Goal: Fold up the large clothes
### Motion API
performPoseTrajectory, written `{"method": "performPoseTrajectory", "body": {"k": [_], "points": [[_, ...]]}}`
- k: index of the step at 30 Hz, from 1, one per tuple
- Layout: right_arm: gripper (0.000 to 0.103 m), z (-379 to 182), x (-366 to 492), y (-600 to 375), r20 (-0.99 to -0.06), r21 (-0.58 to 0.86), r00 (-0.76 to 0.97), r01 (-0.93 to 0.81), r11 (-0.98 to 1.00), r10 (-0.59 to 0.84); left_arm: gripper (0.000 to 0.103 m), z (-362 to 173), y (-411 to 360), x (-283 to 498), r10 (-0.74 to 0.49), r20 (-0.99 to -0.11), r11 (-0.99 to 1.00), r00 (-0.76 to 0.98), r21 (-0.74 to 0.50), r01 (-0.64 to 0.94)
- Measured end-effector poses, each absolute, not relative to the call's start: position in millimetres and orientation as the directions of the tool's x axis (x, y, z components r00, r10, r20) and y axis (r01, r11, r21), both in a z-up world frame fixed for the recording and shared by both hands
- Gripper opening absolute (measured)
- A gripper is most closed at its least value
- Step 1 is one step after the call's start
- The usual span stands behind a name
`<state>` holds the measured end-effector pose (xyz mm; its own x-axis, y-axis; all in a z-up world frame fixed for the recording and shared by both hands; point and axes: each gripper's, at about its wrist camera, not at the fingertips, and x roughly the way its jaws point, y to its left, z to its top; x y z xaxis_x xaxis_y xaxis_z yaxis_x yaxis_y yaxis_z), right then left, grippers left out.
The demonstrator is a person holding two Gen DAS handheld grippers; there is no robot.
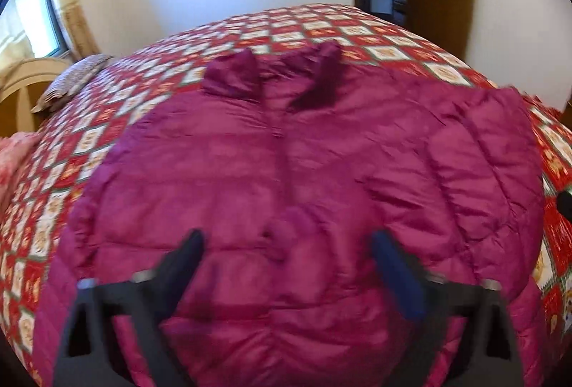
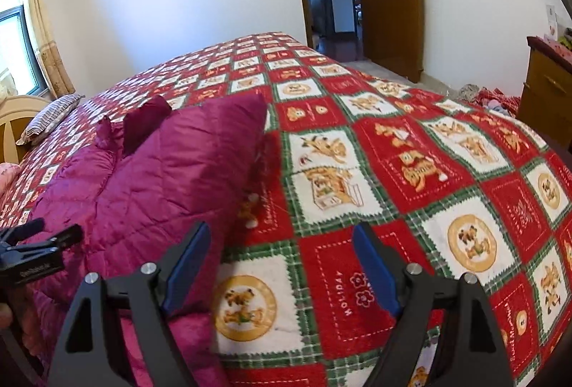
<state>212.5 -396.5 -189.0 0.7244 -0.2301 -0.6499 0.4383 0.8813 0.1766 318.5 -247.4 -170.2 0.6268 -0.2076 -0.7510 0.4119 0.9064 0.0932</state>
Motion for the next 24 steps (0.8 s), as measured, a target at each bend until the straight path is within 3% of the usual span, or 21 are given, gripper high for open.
{"method": "performPoseTrajectory", "body": {"k": [1,2,4,9,13,16,19,21,22,23,24], "points": [[0.084,-191.6,214.1,-398.6,-0.655,0.181,0.721,0.440,0.879,-0.226,0.026,-173.3,-252.0,317.4,-0.227,-0.761,0.896,0.608,0.081,0.436],[0.084,-194.2,214.5,-398.9,-0.658,0.185,0.720,0.439,0.879,-0.221,0.013,-175.3,-255.0,317.9,-0.245,-0.770,0.887,0.589,0.066,0.456],[0.084,-198.6,213.3,-397.7,-0.662,0.184,0.717,0.437,0.881,-0.218,0.009,-169.3,-254.0,314.8,-0.262,-0.752,0.879,0.605,0.073,0.470],[0.084,-205.8,214.3,-394.6,-0.669,0.178,0.713,0.428,0.886,-0.210,0.008,-125.6,-215.9,305.7,-0.278,-0.667,0.888,0.691,0.095,0.449],[0.084,-210.0,217.4,-392.5,-0.675,0.179,0.710,0.419,0.890,-0.199,0.008,-106.2,-179.3,309.3,-0.213,-0.613,0.909,0.761,0.162,0.385],[0.084,-210.7,221.1,-387.7,-0.678,0.168,0.710,0.403,0.900,-0.191,0.008,-121.2,-161.4,318.6,-0.155,-0.632,0.917,0.760,0.193,0.348],[0.083,-211.3,225.9,-382.0,-0.692,0.155,0.700,0.386,0.910,-0.179,0.013,-152.2,-162.2,329.2,-0.128,-0.711,0.917,0.692,0.182,0.356],[0.067,-208.4,230.3,-377.0,-0.708,0.107,0.681,0.368,0.924,-0.189,0.016,-165.9,-166.2,334.8,-0.105,-0.743,0.919,0.661,0.181,0.350],[0.054,-205.7,232.4,-375.3,-0.718,0.076,0.667,0.362,0.929,-0.201,0.017,-165.8,-166.3,333.2,-0.106,-0.736,0.924,0.669,0.175,0.339],[0.048,-203.8,232.7,-374.8,-0.721,0.063,0.661,0.359,0.931,-0.206,0.017,-164.1,-166.9,330.3,-0.111,-0.726,0.927,0.679,0.170,0.333],[0.048,-199.3,232.9,-376.9,-0.722,0.055,0.659,0.357,0.932,-0.210,0.019,-158.3,-165.5,328.2,-0.111,-0.709,0.933,0.697,0.168,0.319]]}}
